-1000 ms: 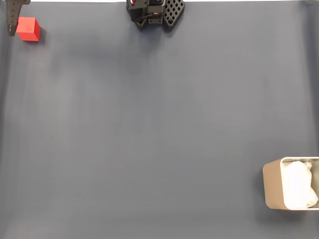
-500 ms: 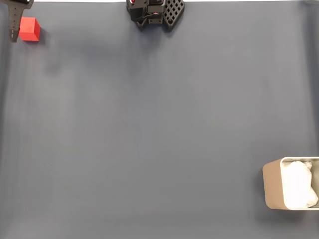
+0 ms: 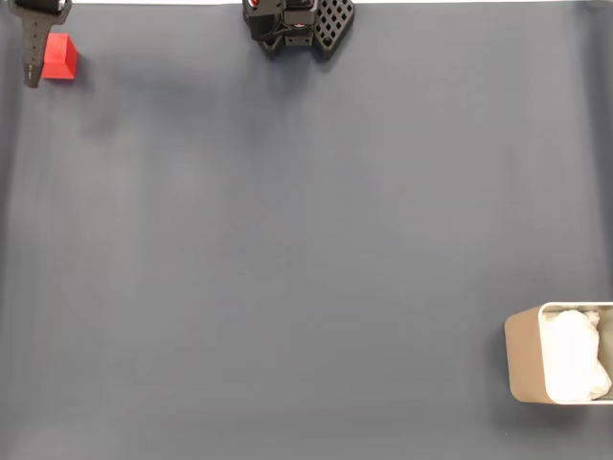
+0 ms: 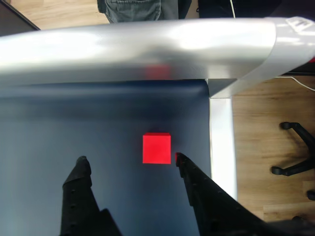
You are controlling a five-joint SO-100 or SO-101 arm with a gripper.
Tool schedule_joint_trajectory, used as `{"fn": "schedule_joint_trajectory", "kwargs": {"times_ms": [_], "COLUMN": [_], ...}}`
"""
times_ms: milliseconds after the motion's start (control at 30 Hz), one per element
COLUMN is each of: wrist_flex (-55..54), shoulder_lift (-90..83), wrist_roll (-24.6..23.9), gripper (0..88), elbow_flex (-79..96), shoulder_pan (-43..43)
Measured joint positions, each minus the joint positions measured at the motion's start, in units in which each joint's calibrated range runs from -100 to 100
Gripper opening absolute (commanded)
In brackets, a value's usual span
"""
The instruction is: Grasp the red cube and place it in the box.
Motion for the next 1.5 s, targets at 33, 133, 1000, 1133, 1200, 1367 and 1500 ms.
{"fn": "schedule_joint_trajectory", "kwargs": {"times_ms": [33,133,1000,1133,1200,1367,1500], "wrist_flex": [-0.2,-0.6,-7.2,-8.5,-9.4,-11.5,-12.4], "shoulder_lift": [0.3,0.8,5.2,5.2,5.2,5.2,5.2], "wrist_roll": [0.0,0.1,0.2,0.6,0.7,0.9,0.8], "gripper": [40.1,40.2,40.8,41.0,41.0,41.0,41.0], "elbow_flex": [0.0,0.1,1.7,3.3,4.2,7.3,8.6], "shoulder_pan": [0.0,0.1,0.3,0.3,0.3,0.3,0.3]}}
